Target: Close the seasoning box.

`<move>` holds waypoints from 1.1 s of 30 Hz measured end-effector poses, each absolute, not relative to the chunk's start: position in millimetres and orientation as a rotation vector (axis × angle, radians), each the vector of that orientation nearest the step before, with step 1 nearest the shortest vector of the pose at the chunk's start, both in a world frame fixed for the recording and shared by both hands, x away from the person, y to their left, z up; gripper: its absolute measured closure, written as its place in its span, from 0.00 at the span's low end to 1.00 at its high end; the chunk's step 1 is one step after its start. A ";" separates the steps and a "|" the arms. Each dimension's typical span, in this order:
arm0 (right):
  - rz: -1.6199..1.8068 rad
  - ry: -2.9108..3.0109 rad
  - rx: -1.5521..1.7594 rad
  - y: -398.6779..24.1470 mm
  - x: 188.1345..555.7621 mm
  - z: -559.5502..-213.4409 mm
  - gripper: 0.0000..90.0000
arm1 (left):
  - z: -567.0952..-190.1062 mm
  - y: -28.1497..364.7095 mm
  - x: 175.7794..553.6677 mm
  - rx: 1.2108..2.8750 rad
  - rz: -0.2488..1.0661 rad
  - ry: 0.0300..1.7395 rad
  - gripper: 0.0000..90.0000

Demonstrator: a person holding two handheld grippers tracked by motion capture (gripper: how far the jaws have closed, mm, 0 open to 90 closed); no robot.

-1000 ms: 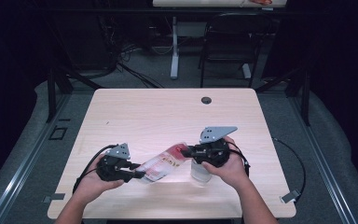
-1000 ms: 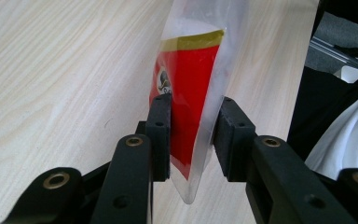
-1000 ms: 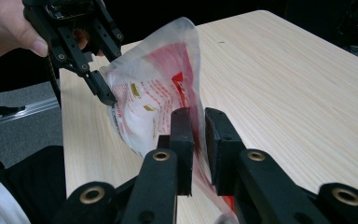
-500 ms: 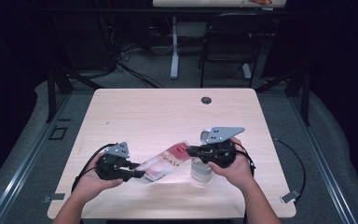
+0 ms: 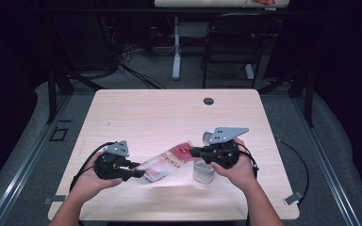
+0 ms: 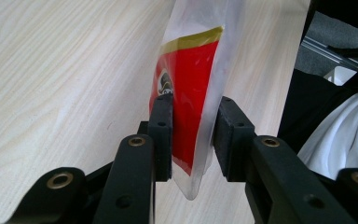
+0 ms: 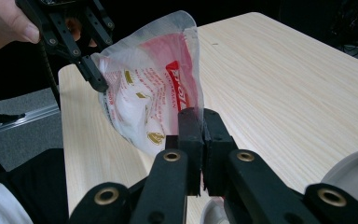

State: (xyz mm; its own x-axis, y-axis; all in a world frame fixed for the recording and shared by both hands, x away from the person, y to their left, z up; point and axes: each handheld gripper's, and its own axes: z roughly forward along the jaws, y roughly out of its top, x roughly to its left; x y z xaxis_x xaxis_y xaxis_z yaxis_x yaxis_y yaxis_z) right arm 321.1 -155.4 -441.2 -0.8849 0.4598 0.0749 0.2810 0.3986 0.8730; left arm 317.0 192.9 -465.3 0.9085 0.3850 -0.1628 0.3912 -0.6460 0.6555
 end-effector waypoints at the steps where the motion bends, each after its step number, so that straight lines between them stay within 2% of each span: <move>1: 1.491 2.472 0.663 -155.5 321.0 -441.1 0.98 | -464.4 193.3 317.0 2.335 -0.010 0.549 0.79; 33: 1.476 2.474 0.680 -158.2 322.4 -444.7 0.98 | -453.0 194.2 318.3 2.327 0.008 0.558 0.80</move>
State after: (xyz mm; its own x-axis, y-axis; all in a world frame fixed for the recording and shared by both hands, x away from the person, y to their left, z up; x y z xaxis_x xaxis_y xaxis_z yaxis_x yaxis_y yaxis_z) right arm 322.4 -158.2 -444.7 -0.8789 0.4708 0.0761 0.2905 0.4019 0.8684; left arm 318.3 194.2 -453.0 0.9058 0.3951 -0.1531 0.3906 -0.6384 0.6633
